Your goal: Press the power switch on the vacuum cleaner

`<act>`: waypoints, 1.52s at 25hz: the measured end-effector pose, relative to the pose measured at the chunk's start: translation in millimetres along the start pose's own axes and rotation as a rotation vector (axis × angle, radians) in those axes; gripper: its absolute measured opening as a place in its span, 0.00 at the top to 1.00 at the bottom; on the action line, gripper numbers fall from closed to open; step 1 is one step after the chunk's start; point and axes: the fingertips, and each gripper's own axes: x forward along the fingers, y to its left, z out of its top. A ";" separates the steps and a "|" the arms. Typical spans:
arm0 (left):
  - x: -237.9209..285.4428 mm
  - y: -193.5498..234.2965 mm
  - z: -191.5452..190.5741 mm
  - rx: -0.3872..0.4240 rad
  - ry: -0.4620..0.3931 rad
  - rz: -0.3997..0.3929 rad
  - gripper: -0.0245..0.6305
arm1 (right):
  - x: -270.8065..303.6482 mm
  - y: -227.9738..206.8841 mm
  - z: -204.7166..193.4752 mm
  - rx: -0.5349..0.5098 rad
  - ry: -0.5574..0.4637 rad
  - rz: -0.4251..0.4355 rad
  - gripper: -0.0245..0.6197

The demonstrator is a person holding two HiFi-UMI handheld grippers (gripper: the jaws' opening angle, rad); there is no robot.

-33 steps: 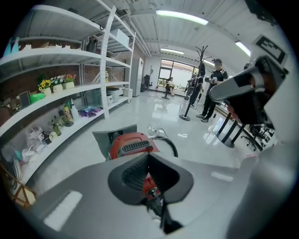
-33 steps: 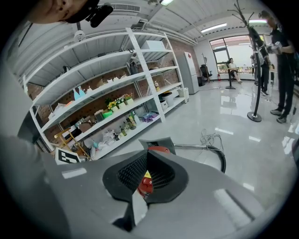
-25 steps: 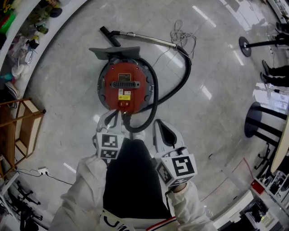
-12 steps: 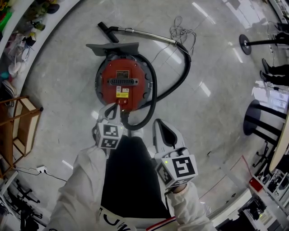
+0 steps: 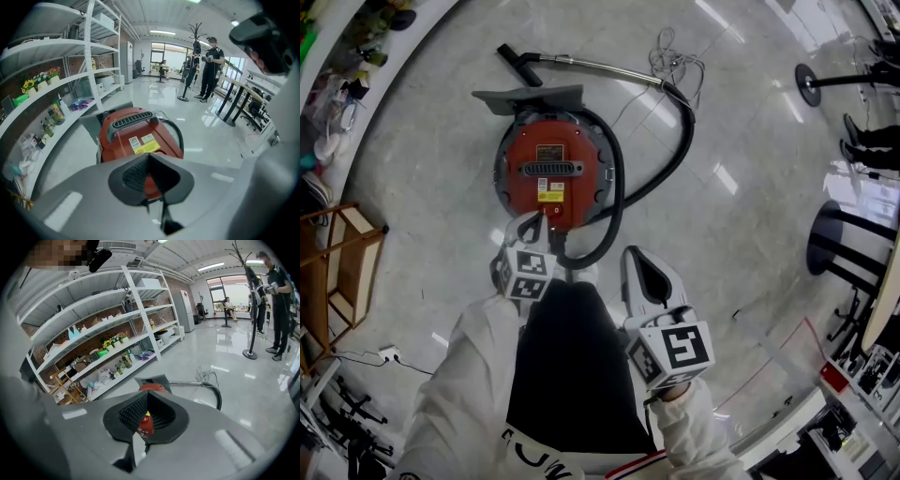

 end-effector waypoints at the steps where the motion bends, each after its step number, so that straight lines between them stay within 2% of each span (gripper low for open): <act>1: 2.5 -0.3 -3.2 0.003 0.002 -0.003 0.96 | -0.4 0.0 0.0 0.001 0.000 -0.002 0.96; 7: 11.8 -0.9 -9.1 0.013 0.004 -0.003 0.96 | -0.8 -0.4 -0.2 0.004 0.002 -0.004 0.96; 18: 20.4 -2.9 -17.7 0.042 0.067 -0.008 0.96 | -0.9 -0.2 -2.5 0.011 0.012 -0.007 0.96; 29: 22.0 -2.2 -19.9 0.042 0.081 -0.002 0.96 | 0.0 -0.1 -2.4 0.015 0.009 0.001 0.96; 33: 23.2 -0.7 -21.2 0.027 0.088 0.003 0.96 | -0.4 -1.5 -6.1 0.029 0.039 -0.011 0.96; 38: 24.5 0.7 -22.1 0.022 0.081 0.009 0.96 | 0.2 -3.5 -6.4 0.019 0.017 0.004 0.96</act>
